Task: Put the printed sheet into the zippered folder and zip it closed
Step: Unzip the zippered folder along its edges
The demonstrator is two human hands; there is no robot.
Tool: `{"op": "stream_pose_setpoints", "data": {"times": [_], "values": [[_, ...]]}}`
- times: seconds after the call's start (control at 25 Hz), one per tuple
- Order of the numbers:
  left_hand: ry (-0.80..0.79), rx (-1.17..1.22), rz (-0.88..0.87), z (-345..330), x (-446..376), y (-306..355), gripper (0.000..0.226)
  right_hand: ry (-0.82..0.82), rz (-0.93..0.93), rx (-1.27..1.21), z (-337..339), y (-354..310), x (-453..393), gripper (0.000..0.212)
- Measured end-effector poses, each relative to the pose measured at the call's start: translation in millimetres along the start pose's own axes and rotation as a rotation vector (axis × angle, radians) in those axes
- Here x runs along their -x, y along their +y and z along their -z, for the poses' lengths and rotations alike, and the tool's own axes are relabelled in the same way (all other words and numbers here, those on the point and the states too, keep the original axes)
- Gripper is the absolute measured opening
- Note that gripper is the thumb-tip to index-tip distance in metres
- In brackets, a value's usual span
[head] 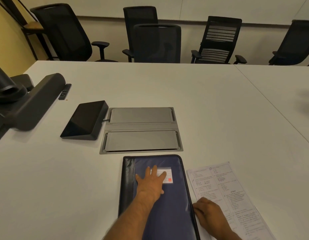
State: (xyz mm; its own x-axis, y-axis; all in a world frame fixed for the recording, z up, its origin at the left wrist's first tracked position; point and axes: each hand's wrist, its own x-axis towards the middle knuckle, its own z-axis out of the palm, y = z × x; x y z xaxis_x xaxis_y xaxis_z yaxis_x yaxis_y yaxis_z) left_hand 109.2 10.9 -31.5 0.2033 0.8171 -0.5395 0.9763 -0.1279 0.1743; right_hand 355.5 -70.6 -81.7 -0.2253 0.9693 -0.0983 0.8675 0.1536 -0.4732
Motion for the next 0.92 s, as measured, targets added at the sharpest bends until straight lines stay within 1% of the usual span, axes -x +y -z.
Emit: {"op": "stream_pose_setpoints", "data": {"times": [0.2,0.4,0.64,0.92], "values": [[0.018,0.002,0.012,-18.4,29.2,3.7,0.082,-0.021,-0.070,0.046,1.9,-10.8,0.5,0.016],[-0.006,-0.002,0.014,-35.8,54.1,5.7,0.092,-0.016,-0.115,0.050,0.4,-13.9,2.7,0.021],[-0.013,-0.008,0.011,-52.6,75.3,7.0,0.091,-0.015,-0.122,0.112,1.4,-14.8,2.5,0.019],[-0.015,-0.015,0.019,-57.5,74.7,6.1,0.090,-0.031,-0.097,0.174,2.5,-14.7,16.6,0.017]]}}
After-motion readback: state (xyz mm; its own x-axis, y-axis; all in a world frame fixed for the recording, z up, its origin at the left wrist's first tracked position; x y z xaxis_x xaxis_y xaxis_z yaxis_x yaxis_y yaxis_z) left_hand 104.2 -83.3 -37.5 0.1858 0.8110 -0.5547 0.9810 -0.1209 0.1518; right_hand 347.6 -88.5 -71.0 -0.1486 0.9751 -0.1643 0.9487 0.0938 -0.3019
